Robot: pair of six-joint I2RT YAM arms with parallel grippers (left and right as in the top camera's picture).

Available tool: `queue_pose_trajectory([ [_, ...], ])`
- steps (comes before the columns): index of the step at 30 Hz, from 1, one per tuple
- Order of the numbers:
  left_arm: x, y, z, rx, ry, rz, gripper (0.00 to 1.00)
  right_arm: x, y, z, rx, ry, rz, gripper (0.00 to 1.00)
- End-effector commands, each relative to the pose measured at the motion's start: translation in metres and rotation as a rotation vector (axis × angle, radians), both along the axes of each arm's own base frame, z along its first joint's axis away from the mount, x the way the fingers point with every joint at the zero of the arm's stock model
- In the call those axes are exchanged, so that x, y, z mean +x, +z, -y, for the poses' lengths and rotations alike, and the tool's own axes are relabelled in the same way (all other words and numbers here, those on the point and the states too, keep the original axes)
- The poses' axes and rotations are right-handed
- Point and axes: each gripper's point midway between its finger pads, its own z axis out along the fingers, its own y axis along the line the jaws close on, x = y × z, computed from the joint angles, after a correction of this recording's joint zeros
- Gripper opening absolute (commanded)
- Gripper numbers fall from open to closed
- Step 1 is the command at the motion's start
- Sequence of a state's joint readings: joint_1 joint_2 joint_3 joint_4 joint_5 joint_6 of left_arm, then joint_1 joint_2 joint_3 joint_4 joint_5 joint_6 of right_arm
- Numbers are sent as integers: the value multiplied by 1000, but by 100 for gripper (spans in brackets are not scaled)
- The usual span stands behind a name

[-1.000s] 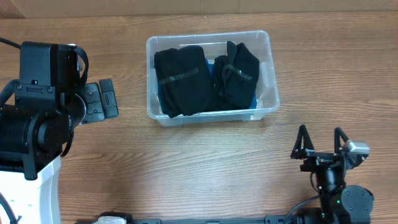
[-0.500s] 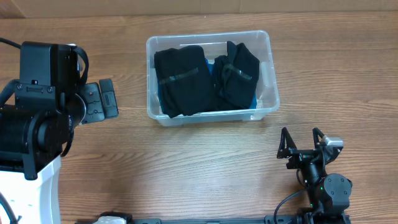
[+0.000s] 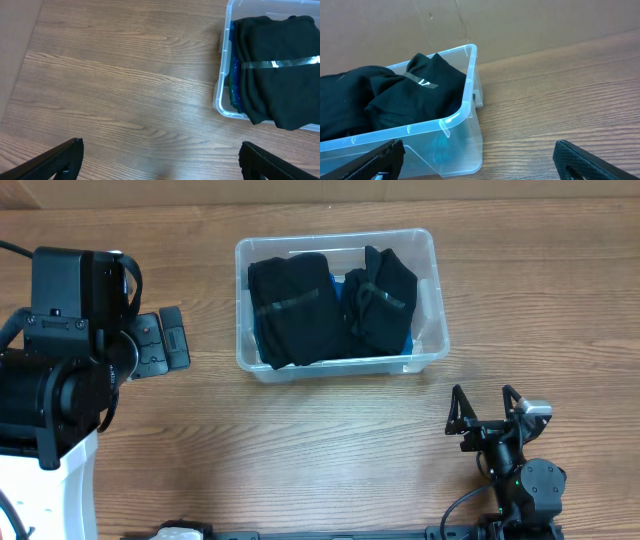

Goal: Pack container

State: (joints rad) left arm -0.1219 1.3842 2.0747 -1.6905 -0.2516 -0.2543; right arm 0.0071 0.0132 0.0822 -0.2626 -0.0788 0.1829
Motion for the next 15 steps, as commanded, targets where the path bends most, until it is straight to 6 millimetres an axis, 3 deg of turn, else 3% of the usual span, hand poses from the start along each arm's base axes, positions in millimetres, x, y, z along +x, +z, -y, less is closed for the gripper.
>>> queue_pose_trajectory([
  [1,-9,10,-4,13,0,38,100,0,1,0,0,2,9,100],
  [3,-8,25,-11,11,21,158,100,0,1,0,0,2,9,100],
  [5,3,40,2,-80,-77,350,100,0,1,0,0,2,9,100],
  [8,0,39,19,-97,-247,512,100,0,1,0,0,2,9,100],
  [11,-12,17,20,-88,-263,619,100,0,1,0,0,2,9,100],
  [15,-39,-45,22,-84,-269,655,100,0,1,0,0,2,9,100],
])
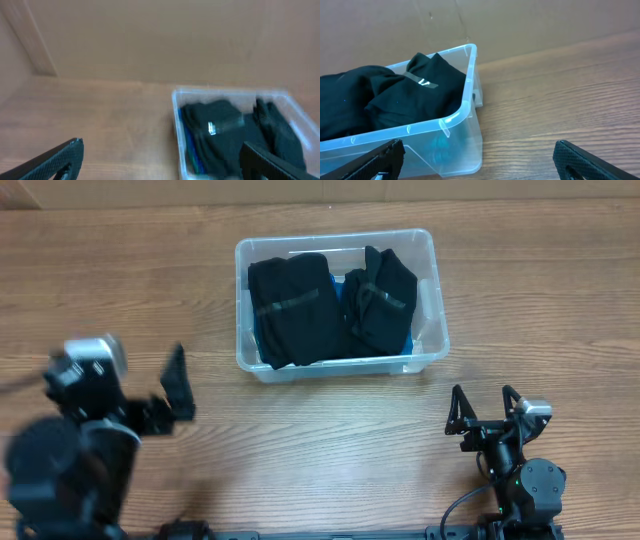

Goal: Pack container

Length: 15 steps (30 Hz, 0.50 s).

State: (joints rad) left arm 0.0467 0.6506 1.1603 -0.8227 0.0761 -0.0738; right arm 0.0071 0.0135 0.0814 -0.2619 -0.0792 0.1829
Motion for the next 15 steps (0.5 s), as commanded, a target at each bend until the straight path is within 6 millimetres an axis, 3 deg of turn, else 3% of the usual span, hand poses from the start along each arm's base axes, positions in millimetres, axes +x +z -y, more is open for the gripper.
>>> queue_pose_trajectory([
  [1,-16,-54,9,14,-58,7,100,0,2,0,0,1,9,100],
  [6,-30,-124,19,-9,-107,-18,100,0,2,0,0,1,9,100],
  [10,-29,-175,26,-31,-146,-33,100,0,2,0,0,1,9,100],
  [15,-19,-215,32,-55,-176,-6,100,0,2,0,0,1,9,100],
])
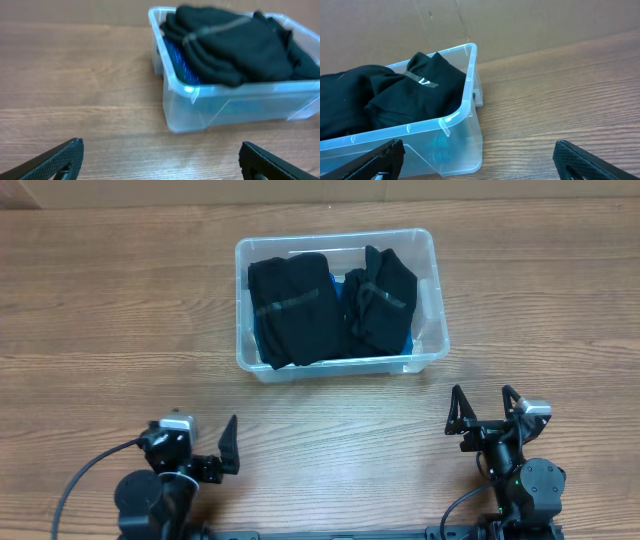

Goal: Pack container

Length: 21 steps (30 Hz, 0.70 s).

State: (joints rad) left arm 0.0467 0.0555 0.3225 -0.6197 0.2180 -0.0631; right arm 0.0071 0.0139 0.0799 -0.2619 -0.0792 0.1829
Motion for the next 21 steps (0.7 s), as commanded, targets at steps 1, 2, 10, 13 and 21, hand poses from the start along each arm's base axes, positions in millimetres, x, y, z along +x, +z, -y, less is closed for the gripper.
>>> queue_pose_trajectory([
  [1,7,-17,7,-22,-36,32,100,0,2,0,0,1,11,100],
  [2,13,-25,6,-23,-35,42,100,0,2,0,0,1,11,100],
  [10,21,-30,5,-19,-33,82,100,0,2,0,0,1,11,100],
  [13,21,-30,5,-19,-33,82,100,0,2,0,0,1,11,100],
  [21,21,-30,5,-19,-33,82,100,0,2,0,0,1,11,100],
])
